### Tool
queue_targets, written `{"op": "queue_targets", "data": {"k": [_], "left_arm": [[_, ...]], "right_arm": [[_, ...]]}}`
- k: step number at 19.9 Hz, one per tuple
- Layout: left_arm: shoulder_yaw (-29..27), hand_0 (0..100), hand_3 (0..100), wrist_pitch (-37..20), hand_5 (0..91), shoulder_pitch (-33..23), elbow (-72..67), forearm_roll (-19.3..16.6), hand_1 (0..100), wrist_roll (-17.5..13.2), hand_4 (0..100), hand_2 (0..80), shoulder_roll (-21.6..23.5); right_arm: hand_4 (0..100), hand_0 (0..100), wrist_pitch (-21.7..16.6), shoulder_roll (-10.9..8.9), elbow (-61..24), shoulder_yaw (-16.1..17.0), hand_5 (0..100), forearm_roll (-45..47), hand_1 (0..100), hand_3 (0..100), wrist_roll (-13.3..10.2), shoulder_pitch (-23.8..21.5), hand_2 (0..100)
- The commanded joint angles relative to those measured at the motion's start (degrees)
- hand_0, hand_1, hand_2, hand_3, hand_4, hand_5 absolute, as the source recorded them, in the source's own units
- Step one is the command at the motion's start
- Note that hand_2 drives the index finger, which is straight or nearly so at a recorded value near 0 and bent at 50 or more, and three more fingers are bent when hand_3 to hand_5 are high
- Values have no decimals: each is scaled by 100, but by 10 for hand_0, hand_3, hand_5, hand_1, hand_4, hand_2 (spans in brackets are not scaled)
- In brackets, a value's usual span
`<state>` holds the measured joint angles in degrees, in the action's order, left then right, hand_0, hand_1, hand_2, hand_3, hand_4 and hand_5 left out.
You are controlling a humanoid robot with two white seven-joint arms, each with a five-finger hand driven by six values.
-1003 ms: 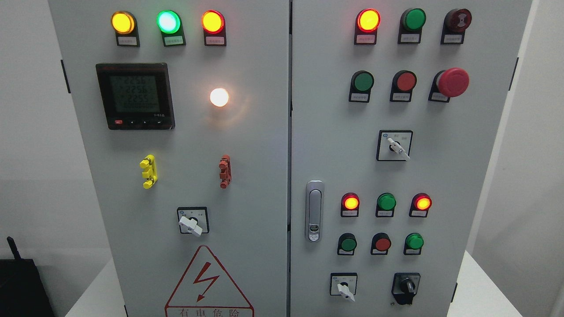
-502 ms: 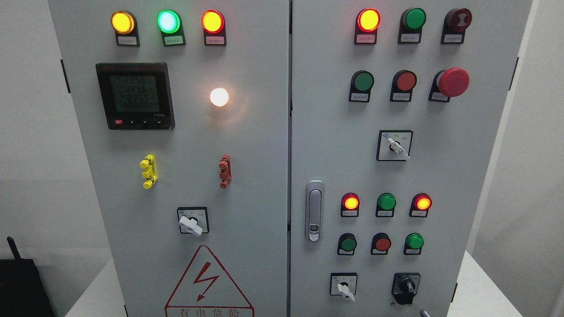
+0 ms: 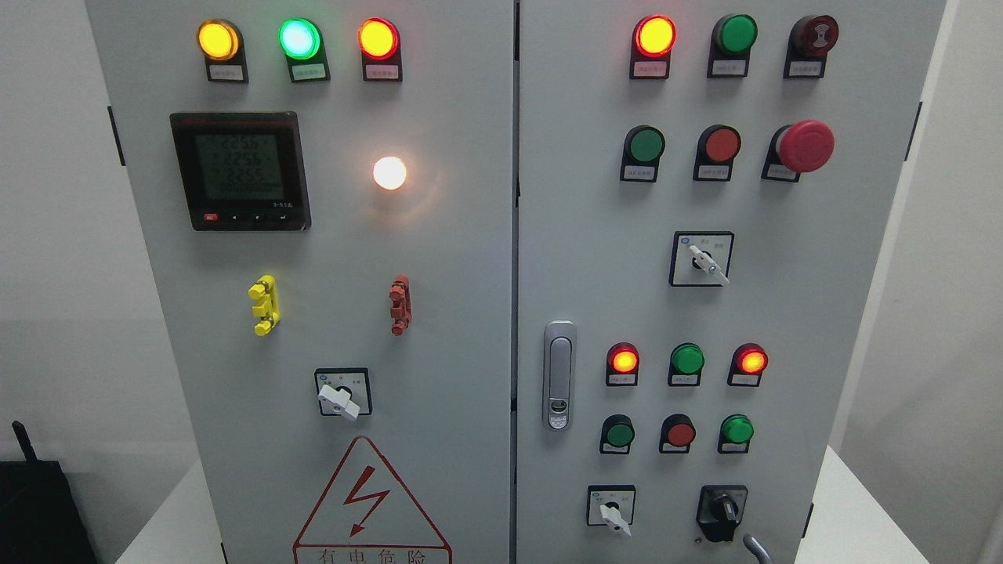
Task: Trip black knob to open circuit
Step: 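Reach the right hand up to the black rotary knob at the bottom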
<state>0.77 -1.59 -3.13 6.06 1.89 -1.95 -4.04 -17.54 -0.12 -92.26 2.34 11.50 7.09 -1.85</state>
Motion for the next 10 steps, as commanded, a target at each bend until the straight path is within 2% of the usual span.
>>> {"op": "queue_targets", "data": {"k": [1,10], "left_arm": [[-7,120,0,-8,0,23,1,14,389,1,0,0,-9],[-7,120,0,-8,0,22,1,14,389,1,0,0,-9]], "right_arm": [[793,730,-39,-32,-160,-14,802,11,645,832,-14,97,0],[792,730,-30,-32,-196,-76,795,-7,647,833,-14,79,0]]}}
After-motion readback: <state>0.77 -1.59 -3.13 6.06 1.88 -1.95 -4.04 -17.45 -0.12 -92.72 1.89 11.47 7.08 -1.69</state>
